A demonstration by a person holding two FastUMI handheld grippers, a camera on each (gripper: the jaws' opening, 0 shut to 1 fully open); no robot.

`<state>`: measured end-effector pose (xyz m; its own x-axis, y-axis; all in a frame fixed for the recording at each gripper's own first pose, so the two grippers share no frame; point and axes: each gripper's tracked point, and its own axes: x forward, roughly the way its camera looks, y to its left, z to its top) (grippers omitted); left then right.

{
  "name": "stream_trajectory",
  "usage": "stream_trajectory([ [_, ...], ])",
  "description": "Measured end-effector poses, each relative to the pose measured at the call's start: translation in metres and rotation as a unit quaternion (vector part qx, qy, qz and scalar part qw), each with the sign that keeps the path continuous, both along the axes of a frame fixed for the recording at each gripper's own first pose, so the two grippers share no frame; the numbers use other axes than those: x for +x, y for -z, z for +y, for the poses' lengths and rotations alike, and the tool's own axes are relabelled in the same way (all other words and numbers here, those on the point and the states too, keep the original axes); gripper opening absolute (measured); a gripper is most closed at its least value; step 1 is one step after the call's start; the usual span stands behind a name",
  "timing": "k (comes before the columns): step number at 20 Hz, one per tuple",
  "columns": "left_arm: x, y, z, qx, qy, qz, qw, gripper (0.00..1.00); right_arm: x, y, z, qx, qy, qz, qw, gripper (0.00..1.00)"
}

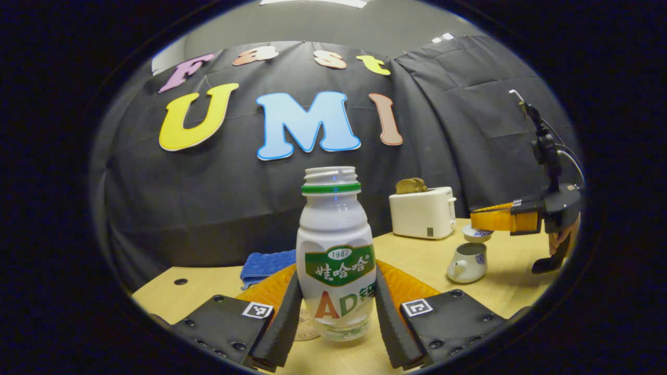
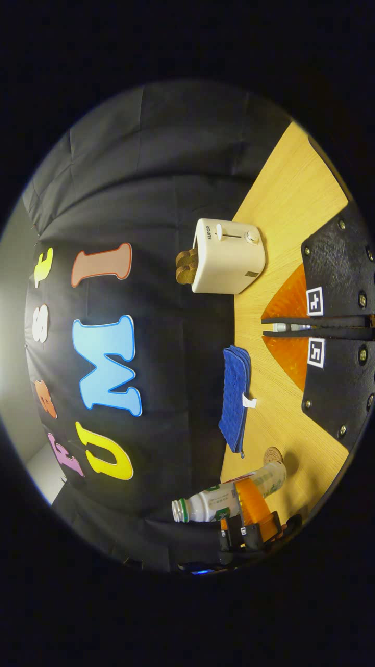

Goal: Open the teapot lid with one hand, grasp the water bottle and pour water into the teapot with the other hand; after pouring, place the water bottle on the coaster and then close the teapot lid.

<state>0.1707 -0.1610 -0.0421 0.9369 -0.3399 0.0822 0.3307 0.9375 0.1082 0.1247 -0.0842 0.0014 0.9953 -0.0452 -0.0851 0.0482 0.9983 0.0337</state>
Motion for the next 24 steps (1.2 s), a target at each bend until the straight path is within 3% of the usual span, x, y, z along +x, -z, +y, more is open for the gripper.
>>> stream_trajectory([
  [4, 0.001, -0.006, 0.01, -0.053, -0.008, 0.008, 0.999, 0.8, 0.005, 0.011, 0.003, 0.003, -0.006, 0.011, 1.0, 0.01],
  [5, 0.001, -0.005, 0.012, -0.057, -0.013, 0.011, 0.998, 0.7, 0.006, 0.014, 0.001, 0.003, -0.003, 0.015, 1.0, 0.01],
  [7, 0.001, -0.001, 0.011, -0.062, -0.024, 0.02, 0.998, 0.8, 0.007, 0.016, 0.001, 0.008, -0.005, 0.015, 1.0, 0.01],
  [8, 0.001, 0.0, 0.011, -0.067, -0.025, 0.024, 0.997, 0.75, 0.006, 0.019, 0.002, 0.011, -0.006, 0.02, 1.0, 0.01],
  [13, 0.002, 0.003, 0.014, -0.07, -0.036, 0.032, 0.996, 0.8, 0.008, 0.03, 0.001, 0.023, -0.007, 0.028, 0.999, 0.04],
  [14, 0.002, 0.004, 0.014, -0.073, -0.038, 0.034, 0.996, 0.8, 0.006, 0.028, 0.001, 0.028, -0.003, 0.025, 0.999, 0.07],
  [16, 0.002, 0.004, 0.015, -0.08, -0.04, 0.039, 0.995, 0.7, 0.0, 0.022, -0.005, 0.04, 0.006, 0.018, 0.999, 0.16],
  [17, 0.001, 0.004, 0.016, -0.082, -0.043, 0.041, 0.995, 0.75, -0.003, 0.014, -0.008, 0.042, 0.011, 0.007, 0.999, 0.34],
  [18, 0.002, 0.005, 0.016, -0.084, -0.048, 0.042, 0.994, 0.8, -0.006, 0.008, -0.012, 0.042, 0.018, -0.005, 0.999, 0.34],
  [19, 0.003, 0.005, 0.017, -0.085, -0.051, 0.043, 0.994, 0.75, -0.01, 0.001, -0.018, 0.04, 0.03, -0.015, 0.999, 0.56],
  [20, 0.004, 0.006, 0.019, -0.08, -0.057, 0.045, 0.994, 0.8, -0.014, -0.008, -0.025, 0.037, 0.044, -0.029, 0.998, 0.62],
  [21, 0.005, 0.009, 0.021, -0.071, -0.058, 0.051, 0.994, 0.75, -0.014, -0.01, -0.026, 0.036, 0.047, -0.036, 0.998, 0.62],
  [22, 0.004, 0.014, 0.026, -0.069, -0.063, 0.061, 0.994, 0.8, -0.015, -0.012, -0.026, 0.036, 0.048, -0.039, 0.997, 0.64],
  [24, 0.004, 0.016, 0.026, -0.073, -0.068, 0.07, 0.993, 0.8, -0.016, -0.013, -0.024, 0.036, 0.044, -0.042, 0.997, 0.64],
])
